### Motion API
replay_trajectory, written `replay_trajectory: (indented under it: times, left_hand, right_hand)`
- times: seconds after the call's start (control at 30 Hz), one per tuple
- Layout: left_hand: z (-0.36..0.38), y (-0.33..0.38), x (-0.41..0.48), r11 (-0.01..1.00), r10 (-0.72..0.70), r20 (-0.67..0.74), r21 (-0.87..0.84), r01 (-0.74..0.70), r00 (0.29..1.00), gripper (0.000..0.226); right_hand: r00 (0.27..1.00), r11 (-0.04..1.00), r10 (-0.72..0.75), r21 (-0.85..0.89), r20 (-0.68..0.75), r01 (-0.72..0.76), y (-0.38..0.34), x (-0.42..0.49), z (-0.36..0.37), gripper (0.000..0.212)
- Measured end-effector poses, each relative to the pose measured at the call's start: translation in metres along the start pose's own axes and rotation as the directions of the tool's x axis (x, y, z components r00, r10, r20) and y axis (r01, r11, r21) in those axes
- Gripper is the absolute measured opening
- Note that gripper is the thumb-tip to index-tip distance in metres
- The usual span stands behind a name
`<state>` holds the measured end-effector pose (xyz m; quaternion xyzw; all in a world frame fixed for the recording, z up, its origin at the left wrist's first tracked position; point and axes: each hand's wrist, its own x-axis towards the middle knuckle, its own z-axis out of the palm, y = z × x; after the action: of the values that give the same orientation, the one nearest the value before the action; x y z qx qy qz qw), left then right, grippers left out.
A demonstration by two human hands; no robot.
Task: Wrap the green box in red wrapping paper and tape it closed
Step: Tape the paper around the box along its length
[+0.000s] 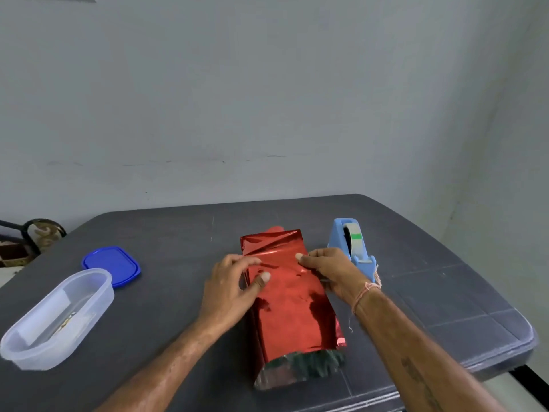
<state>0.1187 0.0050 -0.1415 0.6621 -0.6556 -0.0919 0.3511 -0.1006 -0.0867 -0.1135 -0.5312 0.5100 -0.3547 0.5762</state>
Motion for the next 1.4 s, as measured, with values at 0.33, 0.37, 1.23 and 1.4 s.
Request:
replay_trajectory:
  times: [0.33,0.37,1.23,1.4]
  left_hand:
    - [0.024,-0.066,0.131,0.842,-0.315,0.105,-0.429,0.328,0.943,0.018]
    - [0.028,-0.069,0.133,0.838,-0.314,0.106,-0.436,0.328,0.943,0.014]
    - [0.039,-0.083,0.164,0.758,-0.372,0.170,-0.512,0.404,0.912,0.042]
    - [0.042,-0.080,0.170,0.654,-0.453,0.225,-0.573,0.493,0.863,0.030]
  right_hand:
    - [0.996,0.999,0.042,-0.022,0.072,-0.041,0.008,0.019,-0.011,0.053]
    - [0.996,0.999,0.038,-0.033,0.080,-0.035,0.009,0.020,-0.012,0.059]
    - [0.992,1.000,0.028,-0.003,0.121,-0.027,-0.002,0.011,-0.016,0.029]
    - [0.991,0.999,0.051,-0.015,0.122,-0.050,-0.002,0.012,-0.018,0.030]
